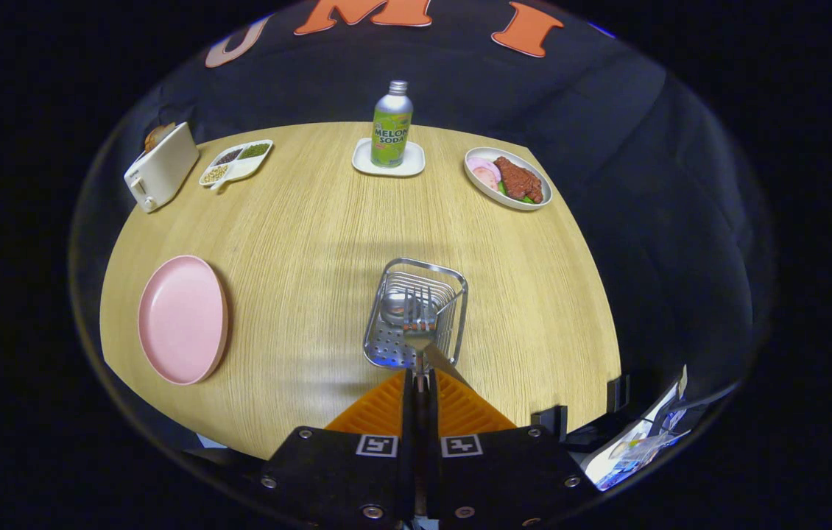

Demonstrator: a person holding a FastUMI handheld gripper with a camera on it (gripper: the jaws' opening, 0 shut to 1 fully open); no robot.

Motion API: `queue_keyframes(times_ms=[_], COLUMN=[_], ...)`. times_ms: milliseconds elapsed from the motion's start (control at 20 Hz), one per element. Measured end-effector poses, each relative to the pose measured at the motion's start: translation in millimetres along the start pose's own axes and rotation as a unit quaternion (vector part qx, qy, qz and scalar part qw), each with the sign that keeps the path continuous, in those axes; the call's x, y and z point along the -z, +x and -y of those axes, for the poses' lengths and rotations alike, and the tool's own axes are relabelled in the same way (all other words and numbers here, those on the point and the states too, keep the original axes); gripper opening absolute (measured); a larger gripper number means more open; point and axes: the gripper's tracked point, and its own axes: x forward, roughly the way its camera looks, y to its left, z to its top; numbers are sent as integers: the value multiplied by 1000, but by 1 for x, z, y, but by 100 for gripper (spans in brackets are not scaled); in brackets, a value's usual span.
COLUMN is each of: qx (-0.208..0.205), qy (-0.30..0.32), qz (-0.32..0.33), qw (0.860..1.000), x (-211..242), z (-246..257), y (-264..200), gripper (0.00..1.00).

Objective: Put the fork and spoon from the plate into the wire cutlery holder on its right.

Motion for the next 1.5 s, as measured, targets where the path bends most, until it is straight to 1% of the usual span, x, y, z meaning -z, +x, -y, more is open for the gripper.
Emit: queue_keyframes(times_ms=[150, 300, 450, 550, 650, 750, 900, 1000, 1100, 1200, 1250, 1300, 1350, 1450, 1500], qx=[-5, -10, -20, -17, -11, -10, -7, -5, -17, -29, -28, -29, -30, -36, -33], qy=[-1, 7, 19, 24, 28, 39, 57, 58, 47, 44, 45, 44, 42, 40, 40], qz=[18, 56, 117, 179, 241, 300, 383, 432, 475, 512, 523, 533, 542, 561, 568], qw=[1000, 998, 993, 983, 970, 953, 922, 900, 878, 857, 850, 845, 839, 826, 821], x=[-14, -36, -69, -99, -128, -159, -198, -220, -236, -249, -255, -258, -260, -264, -266], z=[0, 4, 6, 12, 20, 24, 37, 39, 37, 35, 36, 34, 33, 31, 33], y=[2, -2, -16, -35, -61, -94, -152, -189, -223, -252, -261, -268, -276, -289, -292], gripper=[8, 10, 11, 11, 10, 9, 10, 10, 13, 17, 23, 27, 38, 55, 59])
